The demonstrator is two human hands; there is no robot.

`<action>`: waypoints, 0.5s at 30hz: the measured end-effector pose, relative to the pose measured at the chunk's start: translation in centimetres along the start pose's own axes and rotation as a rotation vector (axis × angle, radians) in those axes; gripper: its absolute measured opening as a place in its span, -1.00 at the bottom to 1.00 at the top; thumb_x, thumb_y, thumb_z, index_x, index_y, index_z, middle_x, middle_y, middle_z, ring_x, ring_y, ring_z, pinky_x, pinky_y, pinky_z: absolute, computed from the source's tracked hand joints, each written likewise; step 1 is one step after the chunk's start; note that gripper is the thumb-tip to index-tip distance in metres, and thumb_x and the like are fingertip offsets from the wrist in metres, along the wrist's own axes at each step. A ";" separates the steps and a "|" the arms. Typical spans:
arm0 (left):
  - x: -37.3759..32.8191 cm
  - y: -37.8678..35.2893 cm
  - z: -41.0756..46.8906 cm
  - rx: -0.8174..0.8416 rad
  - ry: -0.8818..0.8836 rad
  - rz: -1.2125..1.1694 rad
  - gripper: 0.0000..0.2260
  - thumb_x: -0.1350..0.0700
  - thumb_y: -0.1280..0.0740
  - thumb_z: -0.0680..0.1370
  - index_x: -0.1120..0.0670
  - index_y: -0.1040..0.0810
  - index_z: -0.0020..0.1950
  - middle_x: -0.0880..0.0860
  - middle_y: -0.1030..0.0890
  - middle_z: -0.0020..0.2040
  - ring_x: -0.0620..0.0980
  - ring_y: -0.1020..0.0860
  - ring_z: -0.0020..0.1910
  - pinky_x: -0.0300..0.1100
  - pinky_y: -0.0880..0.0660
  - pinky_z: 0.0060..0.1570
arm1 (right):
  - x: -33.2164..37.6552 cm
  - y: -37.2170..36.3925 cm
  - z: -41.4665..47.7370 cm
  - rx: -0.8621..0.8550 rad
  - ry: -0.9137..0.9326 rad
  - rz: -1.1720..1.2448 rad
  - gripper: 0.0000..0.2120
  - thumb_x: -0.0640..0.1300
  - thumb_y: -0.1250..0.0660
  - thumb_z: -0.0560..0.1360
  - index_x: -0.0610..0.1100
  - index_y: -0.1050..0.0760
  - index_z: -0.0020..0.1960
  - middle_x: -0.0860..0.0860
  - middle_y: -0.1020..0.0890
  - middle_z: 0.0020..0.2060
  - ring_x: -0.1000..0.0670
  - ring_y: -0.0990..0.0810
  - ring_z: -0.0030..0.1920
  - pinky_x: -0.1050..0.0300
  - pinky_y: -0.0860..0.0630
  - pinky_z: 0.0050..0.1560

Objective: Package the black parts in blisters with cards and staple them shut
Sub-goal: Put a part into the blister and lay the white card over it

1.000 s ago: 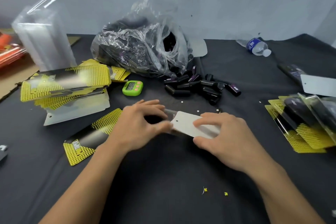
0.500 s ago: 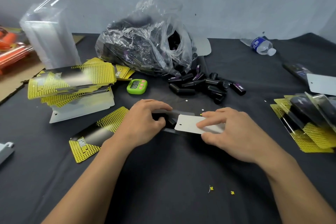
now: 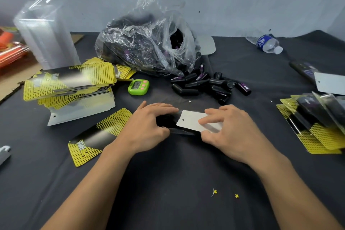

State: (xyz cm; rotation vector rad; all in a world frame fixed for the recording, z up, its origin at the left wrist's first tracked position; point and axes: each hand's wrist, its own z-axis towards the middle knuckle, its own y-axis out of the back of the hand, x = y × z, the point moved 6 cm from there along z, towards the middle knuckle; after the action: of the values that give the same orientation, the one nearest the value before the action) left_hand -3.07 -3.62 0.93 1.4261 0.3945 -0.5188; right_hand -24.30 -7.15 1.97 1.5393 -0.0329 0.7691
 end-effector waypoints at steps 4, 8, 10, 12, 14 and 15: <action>-1.0 0.3 -0.5 -0.112 -0.044 0.004 -0.52 0.14 -0.32 0.31 -0.18 -0.70 0.17 -0.25 -0.55 0.38 -0.29 -0.33 0.50 -0.09 0.04 0.63 | -0.6 0.1 0.0 -0.011 -0.051 0.084 -0.70 0.16 -0.46 0.38 0.31 -0.67 0.12 0.26 -0.58 0.34 0.11 -0.39 0.39 0.19 -0.31 0.35; -1.6 0.8 -1.1 -0.246 -0.079 0.099 -0.74 0.05 -0.56 0.35 -0.15 -0.75 0.01 -0.26 -0.69 0.12 -0.29 -0.55 0.25 -0.16 -0.29 0.43 | -0.7 0.2 0.2 -0.013 -0.046 0.114 -0.73 0.14 -0.49 0.38 0.31 -0.68 0.08 0.29 -0.59 0.30 0.20 -0.38 0.33 0.27 -0.25 0.20; -1.5 1.0 -1.2 -0.254 -0.056 0.113 -0.77 -0.07 -0.61 0.32 -0.16 -0.75 -0.05 -0.27 -0.69 0.11 -0.29 -0.54 0.22 -0.16 -0.36 0.31 | -0.8 0.2 0.2 -0.013 -0.049 0.132 -0.74 0.14 -0.50 0.37 0.32 -0.68 0.05 0.31 -0.59 0.28 0.26 -0.36 0.27 0.28 -0.25 0.16; -1.4 0.7 -1.2 -0.210 -0.032 0.102 -0.81 -0.07 -0.62 0.34 -0.17 -0.76 -0.08 -0.28 -0.67 0.15 -0.29 -0.52 0.27 -0.15 -0.42 0.28 | -0.9 0.2 0.2 -0.009 -0.053 0.150 -0.75 0.14 -0.50 0.36 0.32 -0.68 0.03 0.34 -0.58 0.25 0.29 -0.36 0.17 0.31 -0.27 0.10; -1.1 0.3 -1.0 -0.145 0.000 0.067 -0.84 0.00 -0.61 0.36 -0.16 -0.75 -0.09 -0.28 -0.65 0.20 -0.27 -0.51 0.30 -0.14 -0.45 0.31 | -0.9 0.3 0.3 -0.006 -0.047 0.158 -0.75 0.14 -0.51 0.35 0.33 -0.68 0.02 0.37 -0.56 0.19 0.33 -0.35 0.08 0.42 -0.28 0.02; -1.0 0.1 -0.9 -0.118 0.012 0.046 -0.84 0.05 -0.61 0.36 -0.16 -0.75 -0.11 -0.27 -0.65 0.21 -0.26 -0.52 0.30 -0.15 -0.45 0.32 | -0.9 0.3 0.3 -0.007 -0.045 0.158 -0.76 0.15 -0.51 0.35 0.33 -0.67 0.01 0.38 -0.55 0.15 0.32 -0.35 0.07 0.47 -0.28 0.00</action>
State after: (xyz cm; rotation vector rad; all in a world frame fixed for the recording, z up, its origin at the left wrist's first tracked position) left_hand -3.77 -2.59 1.47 1.3217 0.3946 -0.4429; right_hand -25.01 -7.89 1.84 1.5601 -0.1923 0.8581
